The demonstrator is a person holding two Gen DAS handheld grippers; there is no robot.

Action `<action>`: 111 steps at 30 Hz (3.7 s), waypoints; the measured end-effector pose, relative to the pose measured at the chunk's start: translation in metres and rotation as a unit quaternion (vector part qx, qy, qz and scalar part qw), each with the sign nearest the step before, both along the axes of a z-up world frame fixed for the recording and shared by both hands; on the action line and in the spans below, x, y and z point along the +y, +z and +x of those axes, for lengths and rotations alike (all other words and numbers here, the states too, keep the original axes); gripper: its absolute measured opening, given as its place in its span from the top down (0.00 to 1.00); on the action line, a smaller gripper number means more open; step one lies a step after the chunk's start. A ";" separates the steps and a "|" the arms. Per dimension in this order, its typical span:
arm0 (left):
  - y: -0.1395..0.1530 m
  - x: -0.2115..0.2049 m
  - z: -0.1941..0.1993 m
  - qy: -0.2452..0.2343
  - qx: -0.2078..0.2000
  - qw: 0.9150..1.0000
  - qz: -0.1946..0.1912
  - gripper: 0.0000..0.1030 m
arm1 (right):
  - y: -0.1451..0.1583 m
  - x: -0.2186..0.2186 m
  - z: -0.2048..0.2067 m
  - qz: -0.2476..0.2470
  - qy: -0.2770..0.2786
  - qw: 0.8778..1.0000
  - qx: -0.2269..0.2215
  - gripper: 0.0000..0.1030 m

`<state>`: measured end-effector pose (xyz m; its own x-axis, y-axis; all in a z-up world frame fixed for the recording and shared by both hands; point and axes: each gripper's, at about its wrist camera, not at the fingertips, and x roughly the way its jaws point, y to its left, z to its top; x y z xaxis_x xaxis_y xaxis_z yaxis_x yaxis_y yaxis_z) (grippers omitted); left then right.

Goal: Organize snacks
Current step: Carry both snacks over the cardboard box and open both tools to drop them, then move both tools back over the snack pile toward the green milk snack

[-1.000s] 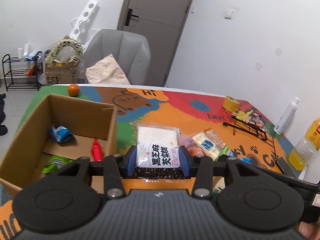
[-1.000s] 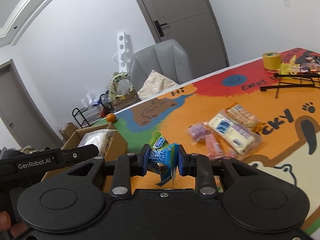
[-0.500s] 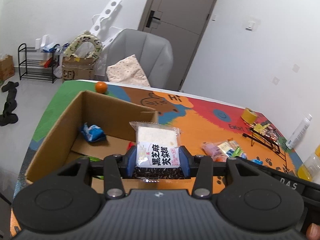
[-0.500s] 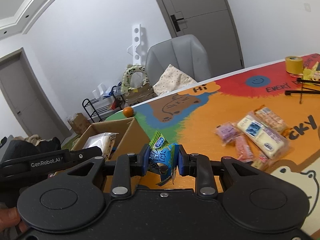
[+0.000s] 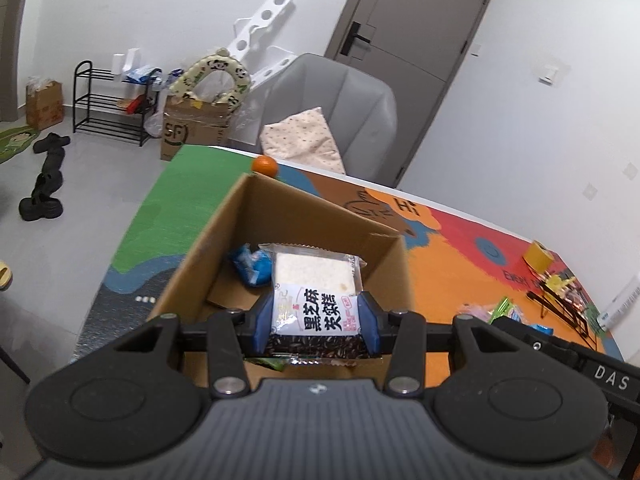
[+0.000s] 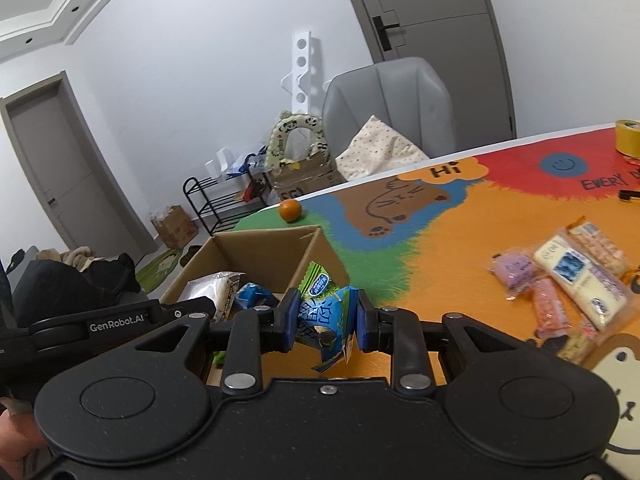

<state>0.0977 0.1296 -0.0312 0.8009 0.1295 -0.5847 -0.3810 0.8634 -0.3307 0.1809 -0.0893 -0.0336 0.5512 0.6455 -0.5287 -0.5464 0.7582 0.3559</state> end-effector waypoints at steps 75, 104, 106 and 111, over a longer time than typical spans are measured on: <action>0.013 -0.128 0.019 -0.098 0.000 0.995 0.009 0.08 | -0.017 -0.163 -0.005 0.057 -0.140 0.988 0.035 0.00; -0.032 -0.207 0.052 -0.166 0.053 0.985 0.010 0.08 | -0.056 -0.221 0.003 0.057 -0.183 0.979 0.076 0.00; -0.035 -0.214 0.054 -0.174 0.059 0.983 0.014 0.08 | -0.060 -0.224 0.005 0.060 -0.186 0.977 0.080 0.00; -0.044 -0.231 0.058 -0.198 0.069 0.978 0.022 0.08 | -0.067 -0.227 0.007 0.061 -0.181 0.978 0.087 0.00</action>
<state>0.1554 -0.1012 -0.0752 0.7068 -0.1476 -0.6918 -0.0528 0.9642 -0.2597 0.1878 -0.3167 -0.1008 0.6632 0.4892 -0.5664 -0.1731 0.8366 0.5198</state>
